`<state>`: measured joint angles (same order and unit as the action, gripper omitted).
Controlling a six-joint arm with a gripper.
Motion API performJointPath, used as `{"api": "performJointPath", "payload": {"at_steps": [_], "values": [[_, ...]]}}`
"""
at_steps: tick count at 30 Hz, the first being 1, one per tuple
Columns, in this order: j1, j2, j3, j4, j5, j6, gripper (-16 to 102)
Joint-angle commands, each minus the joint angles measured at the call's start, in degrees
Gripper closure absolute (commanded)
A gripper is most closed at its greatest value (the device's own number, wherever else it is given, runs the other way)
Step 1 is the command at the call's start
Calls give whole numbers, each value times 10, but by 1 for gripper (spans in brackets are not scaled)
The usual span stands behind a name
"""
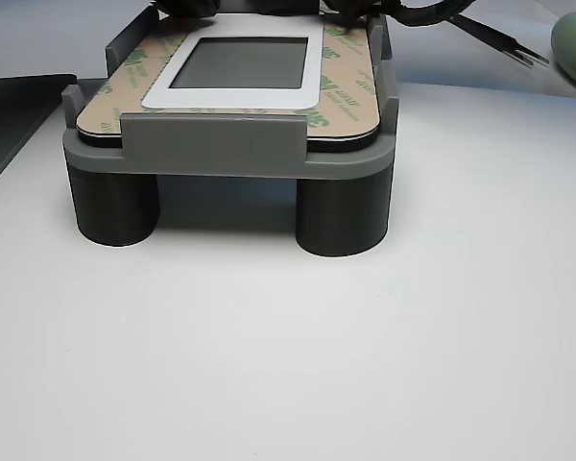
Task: Peel off protective film from adhesive tape.
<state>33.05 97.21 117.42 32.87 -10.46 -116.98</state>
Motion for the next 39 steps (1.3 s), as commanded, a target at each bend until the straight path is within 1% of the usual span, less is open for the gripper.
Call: {"api": "performJointPath", "payload": {"at_steps": [1, 16, 20, 29, 39], "values": [[-10, 12, -8, -5, -2, -1, 93], [-18, 11, 9, -22, -11, -15, 92], [-23, 6, 8, -25, -18, -24, 95], [-29, 2, 2, -18, -23, -34, 96], [-35, -4, -11, -3, -23, -46, 93]]}}
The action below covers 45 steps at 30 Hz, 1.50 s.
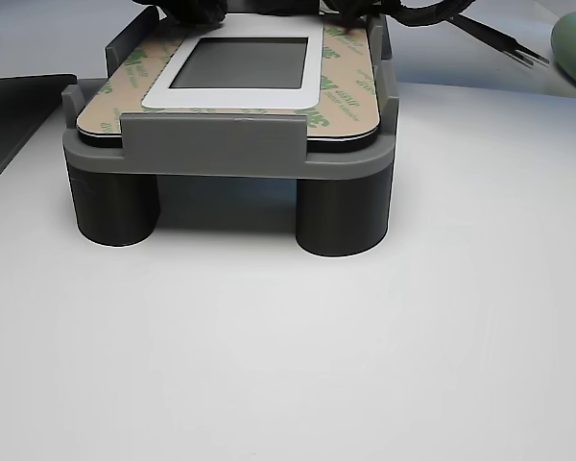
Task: Peel off protective film from adhesive tape.
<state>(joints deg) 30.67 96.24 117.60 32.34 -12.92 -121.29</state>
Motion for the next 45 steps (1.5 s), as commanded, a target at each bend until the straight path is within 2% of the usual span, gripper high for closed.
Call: {"api": "performJointPath", "payload": {"at_steps": [1, 11, 30, 36, 45], "values": [[-12, 6, -13, 4, 2, -4, 93], [-10, 9, -10, 1, 1, 3, 96], [10, 10, -19, 8, 10, 24, 96], [8, 11, -53, 57, 27, 11, 91], [-18, 79, -65, 124, 33, 10, 87]]}}
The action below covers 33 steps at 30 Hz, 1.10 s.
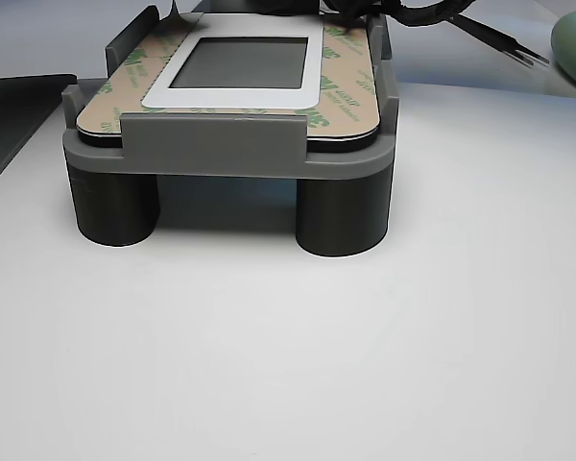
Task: Peel off protective film from adhesive tape.
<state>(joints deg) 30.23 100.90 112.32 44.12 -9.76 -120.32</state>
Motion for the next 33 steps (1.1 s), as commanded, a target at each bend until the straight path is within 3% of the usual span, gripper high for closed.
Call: {"api": "performJointPath", "payload": {"at_steps": [1, 8, 11, 13, 15, 16, 17, 18, 22, 26, 30, 33], "values": [[-18, 48, -6, 11, 2, 4, 86], [-52, 152, 69, -10, -5, 67, 83], [-54, 176, 75, 10, 15, 112, 67], [-55, 201, 84, 11, 29, 167, 62], [-55, 235, 102, 20, 51, 220, 46], [-56, 254, 112, 25, 60, 250, 11], [-62, 276, 122, 31, 60, 278, -11], [-74, 301, 138, 32, 51, 296, -6], [-112, 441, 240, 10, 12, 376, -11], [-137, 571, 329, 2, 13, 454, -10], [-165, 668, 388, -12, 33, 555, -13], [-171, 682, 366, 6, 92, 687, -7]]}}
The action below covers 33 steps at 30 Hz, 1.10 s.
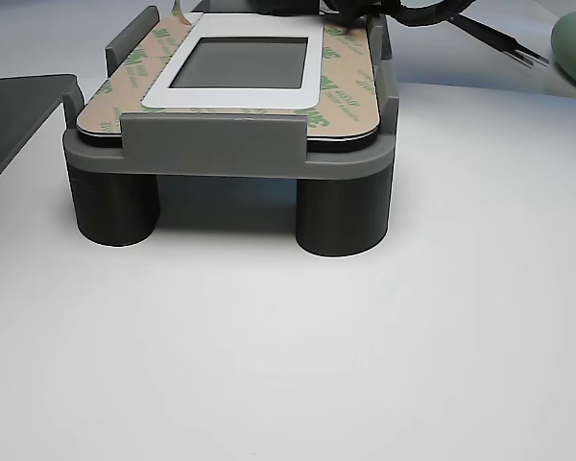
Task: Peel off protective film from adhesive tape.
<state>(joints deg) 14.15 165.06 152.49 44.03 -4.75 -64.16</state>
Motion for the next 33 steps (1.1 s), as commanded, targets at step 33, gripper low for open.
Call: {"api": "performJointPath", "payload": {"at_steps": [33], "values": [[-168, 42, -14, 113, 70, 689, -14]]}}
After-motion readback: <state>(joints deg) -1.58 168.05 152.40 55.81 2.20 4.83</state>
